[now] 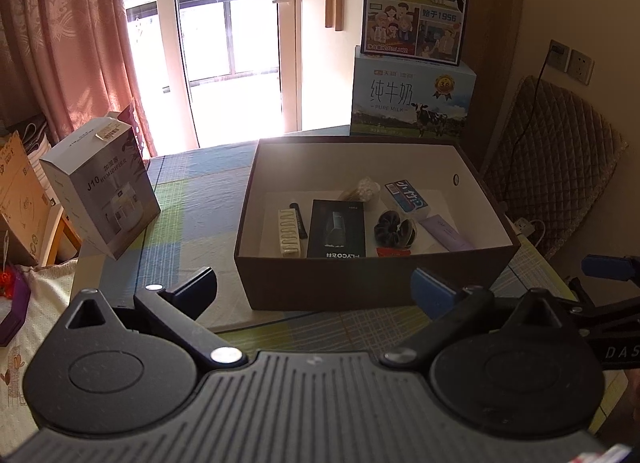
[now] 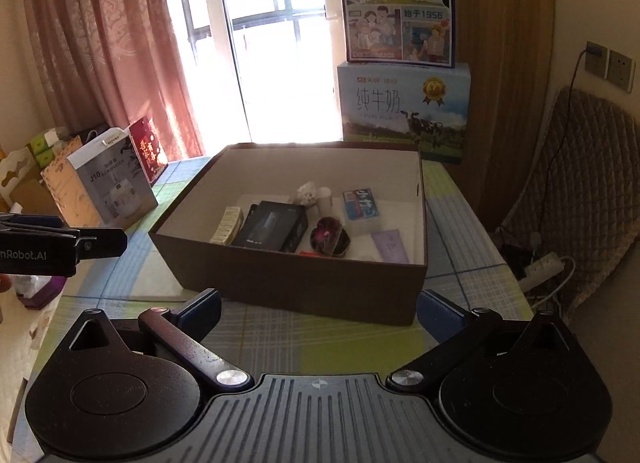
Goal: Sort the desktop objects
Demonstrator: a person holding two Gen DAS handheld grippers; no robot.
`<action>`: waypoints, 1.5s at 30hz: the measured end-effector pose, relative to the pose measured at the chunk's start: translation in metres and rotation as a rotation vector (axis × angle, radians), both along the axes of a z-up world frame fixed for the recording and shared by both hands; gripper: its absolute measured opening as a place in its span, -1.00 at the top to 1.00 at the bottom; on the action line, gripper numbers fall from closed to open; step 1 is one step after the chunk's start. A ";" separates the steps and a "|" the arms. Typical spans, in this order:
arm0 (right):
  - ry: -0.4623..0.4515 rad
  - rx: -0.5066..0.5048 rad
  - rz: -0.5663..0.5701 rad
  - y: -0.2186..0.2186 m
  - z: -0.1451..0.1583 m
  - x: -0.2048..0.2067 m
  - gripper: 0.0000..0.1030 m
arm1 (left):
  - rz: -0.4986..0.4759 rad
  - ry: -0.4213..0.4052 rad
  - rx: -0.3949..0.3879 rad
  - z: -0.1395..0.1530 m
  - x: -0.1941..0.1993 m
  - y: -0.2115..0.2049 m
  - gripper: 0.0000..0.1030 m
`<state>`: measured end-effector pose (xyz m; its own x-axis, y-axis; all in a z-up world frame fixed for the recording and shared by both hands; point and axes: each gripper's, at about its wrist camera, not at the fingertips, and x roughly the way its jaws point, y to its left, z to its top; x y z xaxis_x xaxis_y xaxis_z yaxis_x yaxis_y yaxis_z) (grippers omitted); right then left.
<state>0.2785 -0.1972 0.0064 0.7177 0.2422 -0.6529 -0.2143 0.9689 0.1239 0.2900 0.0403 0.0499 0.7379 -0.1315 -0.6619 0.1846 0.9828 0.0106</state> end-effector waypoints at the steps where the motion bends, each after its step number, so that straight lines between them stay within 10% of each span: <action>1: 0.003 -0.001 0.005 0.000 -0.001 -0.003 -0.96 | 0.005 0.001 0.004 -0.001 -0.005 0.001 -0.98; 45: 0.090 -0.015 0.036 -0.003 -0.027 -0.073 -0.96 | 0.041 0.129 0.088 -0.050 -0.101 0.002 -0.98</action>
